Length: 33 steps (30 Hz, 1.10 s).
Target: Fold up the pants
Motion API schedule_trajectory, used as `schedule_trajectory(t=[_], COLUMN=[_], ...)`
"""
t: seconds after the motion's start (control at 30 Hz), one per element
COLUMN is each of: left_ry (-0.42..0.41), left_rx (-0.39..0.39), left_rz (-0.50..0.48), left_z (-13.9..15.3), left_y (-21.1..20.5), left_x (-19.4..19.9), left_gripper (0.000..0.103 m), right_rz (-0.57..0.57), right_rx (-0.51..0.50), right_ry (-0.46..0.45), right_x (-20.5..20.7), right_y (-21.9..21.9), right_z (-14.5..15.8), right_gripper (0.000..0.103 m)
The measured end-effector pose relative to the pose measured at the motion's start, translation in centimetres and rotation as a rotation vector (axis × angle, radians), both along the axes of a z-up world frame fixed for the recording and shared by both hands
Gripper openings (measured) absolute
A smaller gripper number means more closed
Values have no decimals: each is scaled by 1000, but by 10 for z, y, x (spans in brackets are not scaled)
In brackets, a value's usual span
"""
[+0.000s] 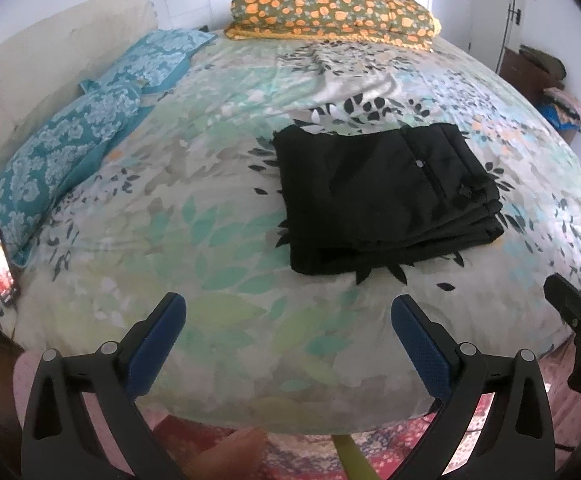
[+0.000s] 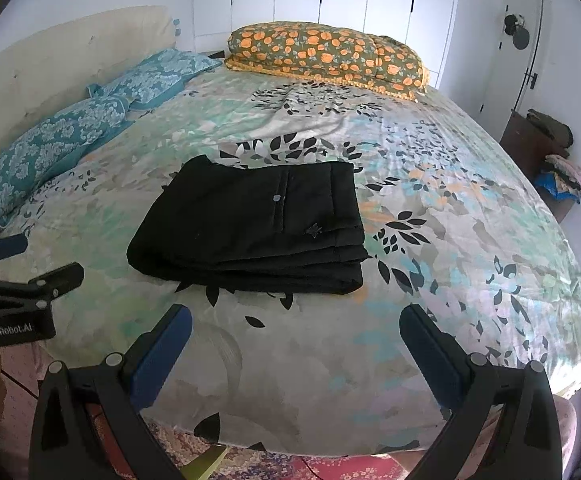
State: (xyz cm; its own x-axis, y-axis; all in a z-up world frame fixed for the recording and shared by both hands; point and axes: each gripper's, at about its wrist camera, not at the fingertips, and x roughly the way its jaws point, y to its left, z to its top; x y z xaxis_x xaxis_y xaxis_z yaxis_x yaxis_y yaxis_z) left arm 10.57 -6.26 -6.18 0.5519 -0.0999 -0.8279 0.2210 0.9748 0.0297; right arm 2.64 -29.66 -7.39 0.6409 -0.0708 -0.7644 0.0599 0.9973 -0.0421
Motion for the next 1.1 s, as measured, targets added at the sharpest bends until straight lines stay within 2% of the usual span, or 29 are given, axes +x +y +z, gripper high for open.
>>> schedule_trajectory(t=[0.3,0.57,1.1], left_ry=[-31,-21,-11], left_rx=[13,-10,-22], left_rz=[19,-2,-10], left_z=[3,2,2], left_y=[1,0,0], left_x=[-1,-2,-5], left_gripper=[102,102,102], right_rz=[-7,-18,-19], right_rx=[1,-22,-8], right_ry=[9,-16,34], right_x=[1,0,2], right_y=[-3,-3,-5], right_z=[-2,0,-11], right_gripper=[103,103,103])
